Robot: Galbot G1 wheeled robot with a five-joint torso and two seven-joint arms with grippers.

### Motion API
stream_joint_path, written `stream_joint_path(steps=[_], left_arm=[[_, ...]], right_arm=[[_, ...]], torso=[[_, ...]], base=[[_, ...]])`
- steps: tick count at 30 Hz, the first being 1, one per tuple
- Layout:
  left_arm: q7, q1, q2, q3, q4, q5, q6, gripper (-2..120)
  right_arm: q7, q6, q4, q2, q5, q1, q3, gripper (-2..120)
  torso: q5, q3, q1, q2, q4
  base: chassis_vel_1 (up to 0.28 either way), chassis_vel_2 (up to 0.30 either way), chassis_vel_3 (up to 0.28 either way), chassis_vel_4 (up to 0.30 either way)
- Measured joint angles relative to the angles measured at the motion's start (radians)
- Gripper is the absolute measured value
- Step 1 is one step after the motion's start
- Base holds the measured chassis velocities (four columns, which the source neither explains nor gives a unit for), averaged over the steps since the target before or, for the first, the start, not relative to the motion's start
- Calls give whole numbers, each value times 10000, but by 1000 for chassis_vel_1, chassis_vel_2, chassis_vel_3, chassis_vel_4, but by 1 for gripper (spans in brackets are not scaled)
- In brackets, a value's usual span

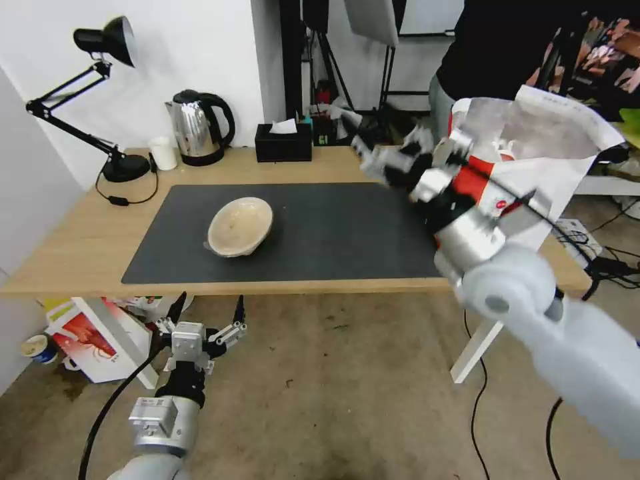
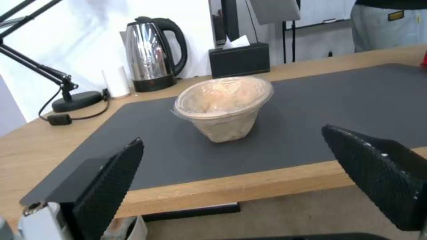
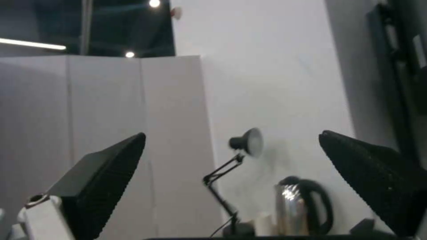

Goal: Pick up the trash from the table and place it into the takeout bag.

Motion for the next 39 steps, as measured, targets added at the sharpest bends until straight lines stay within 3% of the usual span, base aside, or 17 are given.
stream_joint_path(steps=[7,14,21,30,39], left_arm=[[1,0,0,1,0,0,0,100],[0,0,0,0,0,0,0,100],[1,0,0,0,0,0,0,100],[0,0,1,1,0,0,0,100],[1,0,1,0,0,0,0,100]], right_arm=[[-1106,448,64,151,-1109,-1429,126,100],[-1072,889,505,445,-2258,-2951,472,100],[-145,1595,1012,1185,-3697,-4829,1153,100],[1013,2147,1208,1948,-4873,-6182,1263,100],[2840,2114,1402,1903,-5930,-6565,1306,100]], torso=[[-1,0,0,0,1],[-1,1,0,1,0],[-1,1,0,0,0],[-1,0,1,0,-1],[0,1,0,-2,1]], base=[[0,0,0,0],[0,0,0,0],[0,0,0,0],[0,0,0,0],[0,0,0,0]])
